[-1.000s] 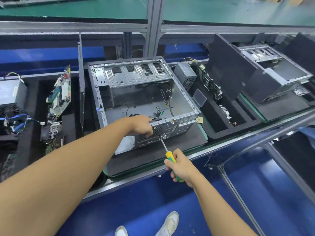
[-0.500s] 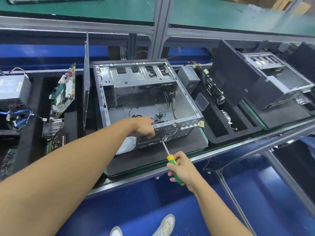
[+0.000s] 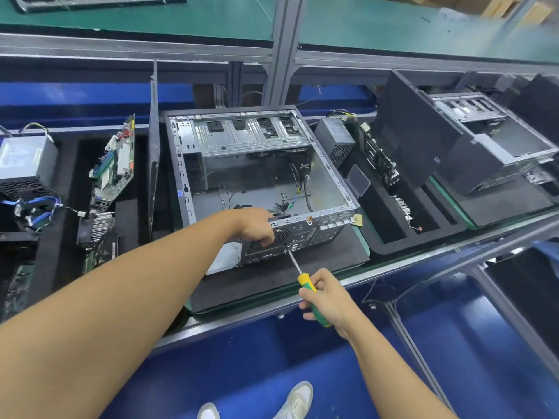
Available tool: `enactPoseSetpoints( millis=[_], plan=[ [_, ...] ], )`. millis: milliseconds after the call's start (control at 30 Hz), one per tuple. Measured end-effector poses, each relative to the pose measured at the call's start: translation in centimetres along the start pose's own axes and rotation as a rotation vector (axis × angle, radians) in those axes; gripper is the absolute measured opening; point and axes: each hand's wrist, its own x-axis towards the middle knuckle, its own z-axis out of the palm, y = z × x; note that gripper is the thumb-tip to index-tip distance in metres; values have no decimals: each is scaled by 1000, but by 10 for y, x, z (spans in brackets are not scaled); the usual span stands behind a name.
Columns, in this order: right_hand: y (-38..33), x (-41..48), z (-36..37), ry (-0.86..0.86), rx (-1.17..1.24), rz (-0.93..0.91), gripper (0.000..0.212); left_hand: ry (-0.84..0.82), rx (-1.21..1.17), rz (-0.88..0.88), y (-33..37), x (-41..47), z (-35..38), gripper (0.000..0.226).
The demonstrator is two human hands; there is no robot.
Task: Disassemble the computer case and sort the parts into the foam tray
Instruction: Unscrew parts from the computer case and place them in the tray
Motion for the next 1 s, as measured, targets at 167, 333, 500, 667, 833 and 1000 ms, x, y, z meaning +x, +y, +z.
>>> enactPoseSetpoints(
  millis=[167,333,500,667,833,1000],
  plan=[
    [-2,5,4,15,-111,-11,27,3,-8,-7,0,-1,1,26],
    [-13,7,1,-101,-28,179,25,-12,10,20,-1,3,1,20],
    [-12,3,-5,-111,-94,84,7,-3,9,37,-1,4,2,24],
    [-12,-2,3,5,-135,40,21,2,23,6,-3,5,1,20],
    [-22,-5,0,-34,-100,119,25,1,23,6,-4,8,1,24],
    [-17,-5,-3,-71,-160,79,13,0,25,-2,-4,7,1,26]
  ],
)
